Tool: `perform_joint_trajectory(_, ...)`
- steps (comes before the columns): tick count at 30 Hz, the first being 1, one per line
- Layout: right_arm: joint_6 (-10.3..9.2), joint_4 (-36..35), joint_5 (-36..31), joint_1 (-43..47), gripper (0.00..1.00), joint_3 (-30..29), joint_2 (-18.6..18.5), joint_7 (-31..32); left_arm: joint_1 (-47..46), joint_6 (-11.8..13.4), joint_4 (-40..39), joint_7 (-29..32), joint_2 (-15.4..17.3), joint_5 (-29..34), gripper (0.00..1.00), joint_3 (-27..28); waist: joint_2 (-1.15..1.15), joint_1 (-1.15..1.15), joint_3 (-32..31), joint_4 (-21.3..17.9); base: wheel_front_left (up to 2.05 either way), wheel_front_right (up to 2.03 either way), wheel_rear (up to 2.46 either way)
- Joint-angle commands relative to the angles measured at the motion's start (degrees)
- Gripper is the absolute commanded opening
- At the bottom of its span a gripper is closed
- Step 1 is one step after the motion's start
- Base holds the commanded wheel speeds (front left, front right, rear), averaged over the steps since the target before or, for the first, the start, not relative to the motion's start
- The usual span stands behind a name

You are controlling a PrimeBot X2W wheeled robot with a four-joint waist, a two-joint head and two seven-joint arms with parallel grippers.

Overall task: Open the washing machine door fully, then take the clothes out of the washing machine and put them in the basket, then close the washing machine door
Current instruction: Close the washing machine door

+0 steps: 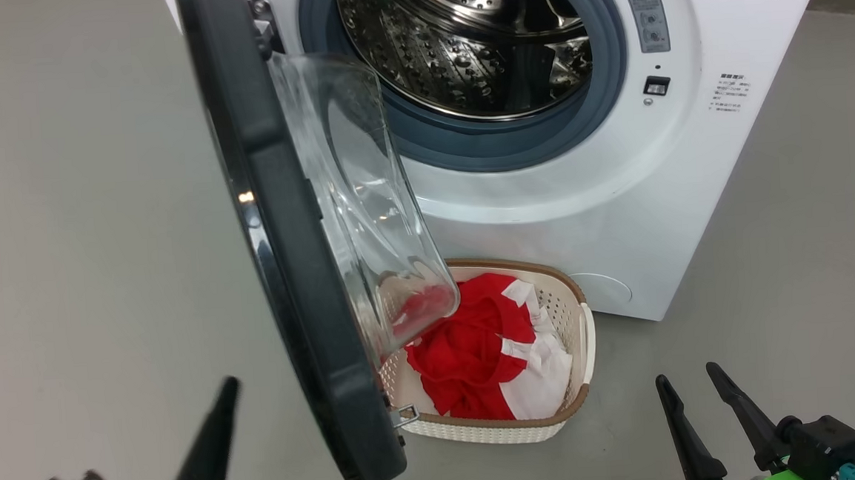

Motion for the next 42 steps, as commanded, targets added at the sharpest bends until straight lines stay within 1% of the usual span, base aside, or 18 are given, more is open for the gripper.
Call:
perform_joint_trajectory(1,0.43,-1.2,0.0,-2.5,1.00,1.2,-0.7,-0.4,-0.8,-0.3,-1.9,1.6,1.2,-0.6,0.00,1.7,0.00,0.00,0.3,-0.3,0.00,0.00,0.00)
perform_joint_trajectory(4,0.43,-1.3,0.1,-2.8,1.00,1.3,-0.8,-0.4,0.5,-0.3,-3.2,9.0,3.1,-0.9,0.00,1.2,0.00,0.00,0.8,-0.8,0.00,0.00,0.00)
perform_joint_trajectory(5,0.43,-1.3,0.1,-3.0,1.00,1.3,-0.9,-0.4,0.9,-0.3,-4.1,12.1,3.2,-0.9,0.00,1.4,0.00,0.00,1.2,-1.0,0.00,0.00,0.00)
perform_joint_trajectory(7,0.43,-1.3,0.2,-3.2,1.00,1.3,-1.0,-0.4,1.3,-0.3,-4.8,14.5,3.0,-0.5,0.00,1.6,0.00,0.00,1.4,-1.3,0.00,0.00,0.00)
perform_joint_trajectory(12,0.43,-1.2,0.3,-3.5,1.00,1.6,-1.2,-0.4,1.5,-0.3,-5.4,18.2,1.9,2.6,0.00,0.2,0.00,0.00,1.8,-2.1,0.00,0.00,0.00)
perform_joint_trajectory(18,0.43,-1.1,0.4,-4.2,1.00,2.1,-1.3,-0.4,0.5,-0.3,-5.6,19.6,0.3,5.4,0.00,-2.5,0.00,0.00,2.3,-3.5,0.00,0.00,0.00)
perform_joint_trajectory(25,0.43,-1.3,0.5,-4.6,1.00,2.0,-1.6,-0.4,-2.6,-0.3,-5.6,19.2,-1.2,6.8,0.00,-6.2,0.00,0.00,3.2,-5.8,0.00,0.00,0.00)
perform_joint_trajectory(28,0.43,-1.3,0.5,-5.0,1.00,2.1,-1.6,-0.4,-4.7,-0.3,-5.1,17.6,-2.1,8.1,0.00,-8.1,0.00,0.00,3.7,-7.2,0.00,0.00,0.00)
perform_joint_trajectory(35,0.43,-1.6,0.7,-6.1,1.00,1.9,-1.1,-0.4,-11.7,-0.3,-1.7,12.4,-3.0,10.8,0.00,-12.6,0.00,0.00,6.0,-11.0,0.00,0.00,0.00)
perform_joint_trajectory(42,0.43,-1.8,0.9,-8.0,1.00,1.2,-0.5,-0.4,-20.2,-0.3,1.8,3.9,-2.7,13.2,0.00,-15.0,0.00,0.00,9.3,-16.1,0.00,0.00,0.00)
